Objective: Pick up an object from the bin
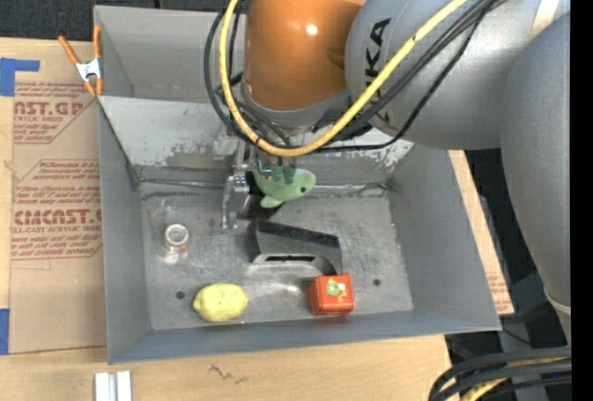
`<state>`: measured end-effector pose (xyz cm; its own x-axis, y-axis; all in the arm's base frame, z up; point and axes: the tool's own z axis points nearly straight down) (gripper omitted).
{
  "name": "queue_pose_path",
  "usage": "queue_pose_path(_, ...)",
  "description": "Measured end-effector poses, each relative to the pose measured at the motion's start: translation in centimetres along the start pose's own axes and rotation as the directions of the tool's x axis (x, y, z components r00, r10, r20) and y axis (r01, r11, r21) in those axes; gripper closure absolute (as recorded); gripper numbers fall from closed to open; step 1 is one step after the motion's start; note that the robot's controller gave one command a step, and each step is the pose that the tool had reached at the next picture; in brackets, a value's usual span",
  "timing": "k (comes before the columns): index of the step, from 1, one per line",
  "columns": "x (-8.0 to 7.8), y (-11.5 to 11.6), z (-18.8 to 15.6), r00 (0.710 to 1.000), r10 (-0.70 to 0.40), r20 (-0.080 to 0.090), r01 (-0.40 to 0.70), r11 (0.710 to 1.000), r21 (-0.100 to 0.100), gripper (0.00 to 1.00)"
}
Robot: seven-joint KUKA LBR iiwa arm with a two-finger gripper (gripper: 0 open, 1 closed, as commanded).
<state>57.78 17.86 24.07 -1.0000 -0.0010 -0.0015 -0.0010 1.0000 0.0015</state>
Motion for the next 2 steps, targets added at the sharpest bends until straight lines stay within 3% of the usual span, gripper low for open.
queue_pose_path(1, 0.4, 1.5, 5.4, 0.999, 0.037, 0.006, -0.037, 0.999, -0.001, 0.00)
queue_pose_path(2, 0.6, 5.4, 10.5, 1.000, 0.012, 0.000, -0.012, 1.000, 0.001, 0.00)
